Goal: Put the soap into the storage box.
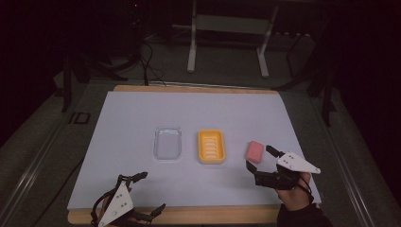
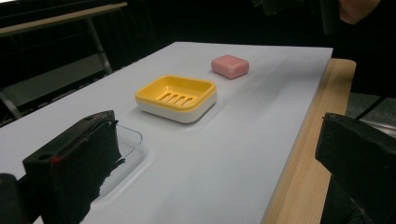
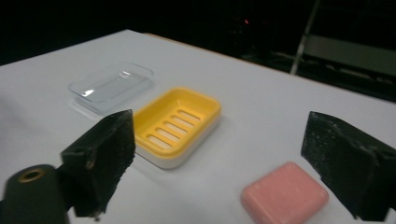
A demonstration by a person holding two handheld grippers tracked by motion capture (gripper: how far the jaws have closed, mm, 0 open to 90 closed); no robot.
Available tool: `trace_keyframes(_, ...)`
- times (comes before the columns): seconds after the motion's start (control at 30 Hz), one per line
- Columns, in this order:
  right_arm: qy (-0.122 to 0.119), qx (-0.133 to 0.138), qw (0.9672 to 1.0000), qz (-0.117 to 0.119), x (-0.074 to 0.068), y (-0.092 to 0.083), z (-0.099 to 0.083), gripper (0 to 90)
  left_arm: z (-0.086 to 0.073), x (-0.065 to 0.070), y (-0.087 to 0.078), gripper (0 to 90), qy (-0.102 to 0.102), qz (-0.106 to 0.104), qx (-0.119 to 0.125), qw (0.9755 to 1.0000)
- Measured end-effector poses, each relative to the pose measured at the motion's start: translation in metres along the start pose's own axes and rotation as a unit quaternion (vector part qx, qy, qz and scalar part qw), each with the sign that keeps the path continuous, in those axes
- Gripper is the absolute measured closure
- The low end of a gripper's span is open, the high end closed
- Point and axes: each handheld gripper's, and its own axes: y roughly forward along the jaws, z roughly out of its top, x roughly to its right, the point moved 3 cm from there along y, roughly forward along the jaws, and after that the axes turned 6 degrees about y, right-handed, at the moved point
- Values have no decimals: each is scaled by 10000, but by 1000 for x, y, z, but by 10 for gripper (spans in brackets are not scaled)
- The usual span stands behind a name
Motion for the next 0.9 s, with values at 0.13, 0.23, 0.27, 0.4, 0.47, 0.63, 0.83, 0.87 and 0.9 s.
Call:
trace_keyframes(0.13, -166, 12, 9998, 55, -4, -1, 3, 97, 0, 0, 0, 5, 11, 0, -13, 10000)
trace_keyframes(0.23, -234, -52, 9997, 54, -3, 2, 2, 97, 0, 0, 0, 5, 11, 1, -19, 10000)
trace_keyframes(0.27, -263, -70, 9996, 36, -3, 3, 1, 97, 0, 0, 0, 5, 7, 3, -18, 10000)
trace_keyframes(0.4, -295, -147, 9995, 25, -3, 5, 1, 97, 0, 0, 0, 5, 5, 12, -24, 10000)
trace_keyframes(0.47, -335, -174, 9993, -14, -3, 5, 1, 98, 0, 0, 1, 5, 4, 13, -29, 10000)
trace_keyframes(0.63, -385, -222, 9990, -106, -4, 7, 1, 98, 0, 1, 1, 5, 36, 11, -45, 10000)
trace_keyframes(0.83, -274, -398, 9977, -473, -3, 15, 2, 99, 0, 2, 1, 5, 53, -3, -55, 10000)
trace_keyframes(0.87, -253, -459, 9968, -605, -2, 16, 2, 98, 0, 2, 1, 5, 59, -4, -56, 10000)
trace_keyframes(0.9, -212, -492, 9968, -601, -3, 16, 2, 98, 0, 2, 1, 5, 61, -5, -60, 10000)
